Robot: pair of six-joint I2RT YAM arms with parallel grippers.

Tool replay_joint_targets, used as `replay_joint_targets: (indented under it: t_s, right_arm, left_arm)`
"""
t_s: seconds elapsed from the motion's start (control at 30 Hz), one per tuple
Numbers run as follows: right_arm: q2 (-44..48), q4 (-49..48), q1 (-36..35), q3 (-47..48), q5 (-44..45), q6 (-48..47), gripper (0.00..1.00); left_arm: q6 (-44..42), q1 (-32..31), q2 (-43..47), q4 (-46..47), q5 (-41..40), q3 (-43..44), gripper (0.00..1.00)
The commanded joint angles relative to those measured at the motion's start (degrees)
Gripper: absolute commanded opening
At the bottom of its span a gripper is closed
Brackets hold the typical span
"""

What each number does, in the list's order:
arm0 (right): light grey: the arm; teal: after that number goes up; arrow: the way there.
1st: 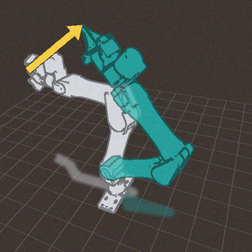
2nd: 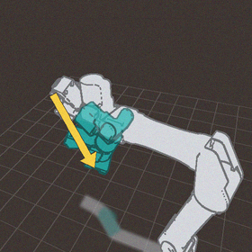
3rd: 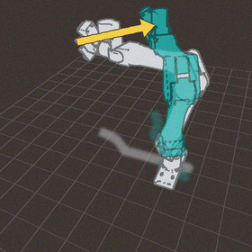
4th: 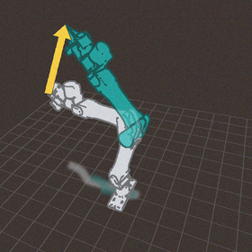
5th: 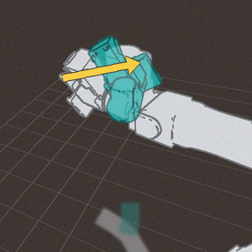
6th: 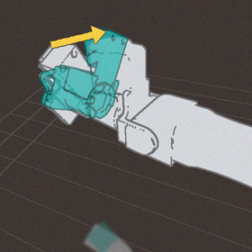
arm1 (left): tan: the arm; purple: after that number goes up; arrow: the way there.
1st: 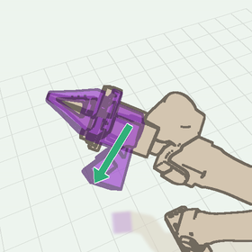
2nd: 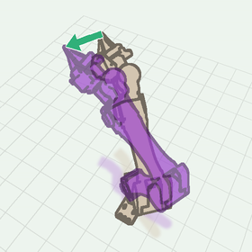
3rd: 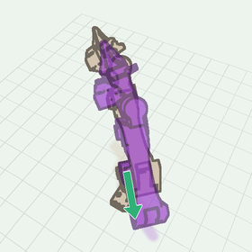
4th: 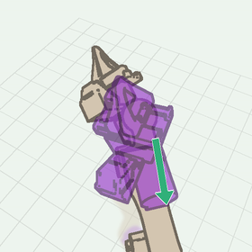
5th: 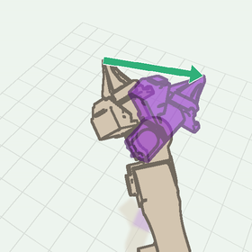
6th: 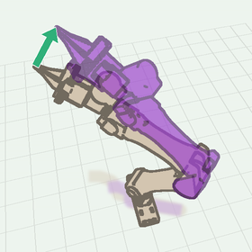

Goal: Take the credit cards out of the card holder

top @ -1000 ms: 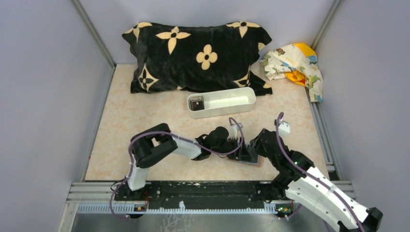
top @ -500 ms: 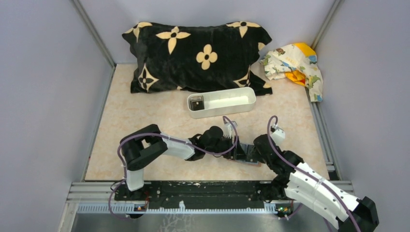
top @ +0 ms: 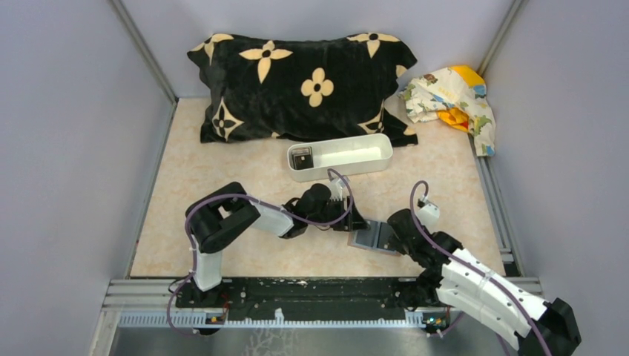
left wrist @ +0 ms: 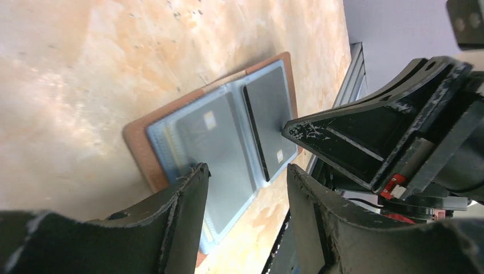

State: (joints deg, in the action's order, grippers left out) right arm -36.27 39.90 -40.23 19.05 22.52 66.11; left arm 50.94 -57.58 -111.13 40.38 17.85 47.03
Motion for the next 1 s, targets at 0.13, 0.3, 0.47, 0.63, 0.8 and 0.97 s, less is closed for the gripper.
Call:
replay_joint_targets:
  t_s: [0.13,0.3,0.47,0.63,0.8,0.97]
  right_arm:
    - [-4.69,-2.71,0.86,-2.07,-0.27,2.12,0.01]
    - [-2.71,-1.09,1.15,-0.57,0.83,1.81,0.00]
    - [-2.71,5.58,2.81,4.43,4.27,0.86,0.00]
    - [-1.94,6.90,3.83,4.90,4.66,1.99,0.00]
    - [-1.51,3.90,3.92,2.01,2.53,2.49,0.00]
    - [-5.97,0.00,3.93,0.20,0.87,2.25,0.00]
  left_arm:
    - [-2.02,3.31,0.71,0.39,2.09,-4.76,0.60]
    - [-1.73,4.04,0.90,1.22,3.11,-6.58,0.60]
    - [0.17,4.59,3.98,2.06,5.48,-8.13,0.60]
    - [-2.56,4.93,9.27,-1.99,4.79,-8.67,0.60]
    - [-5.85,6.12,14.00,-6.48,4.74,-8.87,0.60]
    - [-7.41,6.95,18.38,-8.24,3.73,-10.04,0.60]
